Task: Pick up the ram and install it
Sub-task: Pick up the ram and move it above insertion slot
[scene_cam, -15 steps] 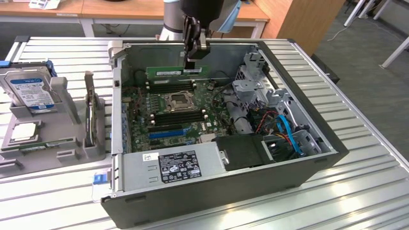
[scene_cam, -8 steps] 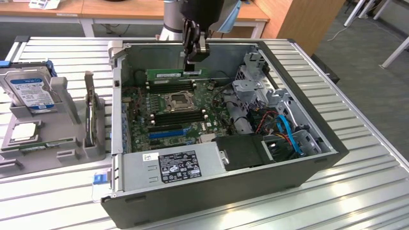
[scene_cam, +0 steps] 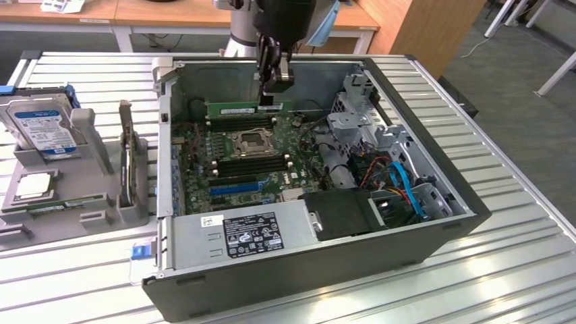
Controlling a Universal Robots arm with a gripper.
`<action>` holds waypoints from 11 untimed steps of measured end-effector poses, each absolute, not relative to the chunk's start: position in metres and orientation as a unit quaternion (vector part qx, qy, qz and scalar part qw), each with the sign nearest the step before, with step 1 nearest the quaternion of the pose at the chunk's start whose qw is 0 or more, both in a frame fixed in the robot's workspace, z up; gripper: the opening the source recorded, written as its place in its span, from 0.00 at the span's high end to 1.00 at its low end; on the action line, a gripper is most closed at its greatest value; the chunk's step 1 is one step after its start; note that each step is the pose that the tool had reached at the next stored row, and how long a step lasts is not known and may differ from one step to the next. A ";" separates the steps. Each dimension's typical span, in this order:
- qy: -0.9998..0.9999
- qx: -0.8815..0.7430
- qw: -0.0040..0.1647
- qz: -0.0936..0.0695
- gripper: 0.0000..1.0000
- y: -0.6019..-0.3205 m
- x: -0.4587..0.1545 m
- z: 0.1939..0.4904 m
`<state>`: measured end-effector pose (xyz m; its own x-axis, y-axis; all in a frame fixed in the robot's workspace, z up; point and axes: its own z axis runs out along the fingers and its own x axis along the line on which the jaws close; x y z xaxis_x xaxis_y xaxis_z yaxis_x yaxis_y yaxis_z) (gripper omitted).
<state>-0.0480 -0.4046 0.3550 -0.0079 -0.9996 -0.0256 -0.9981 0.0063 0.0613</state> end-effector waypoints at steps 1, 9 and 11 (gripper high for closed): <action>-0.709 0.704 0.012 -0.031 0.89 -0.405 -0.048 0.354; -0.709 0.704 0.012 -0.031 0.89 -0.405 -0.046 0.353; -0.709 0.704 0.012 -0.031 0.89 -0.405 -0.043 0.353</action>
<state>-0.0434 -0.4047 0.3526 -0.0079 -0.9996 -0.0255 -0.9981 0.0063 0.0611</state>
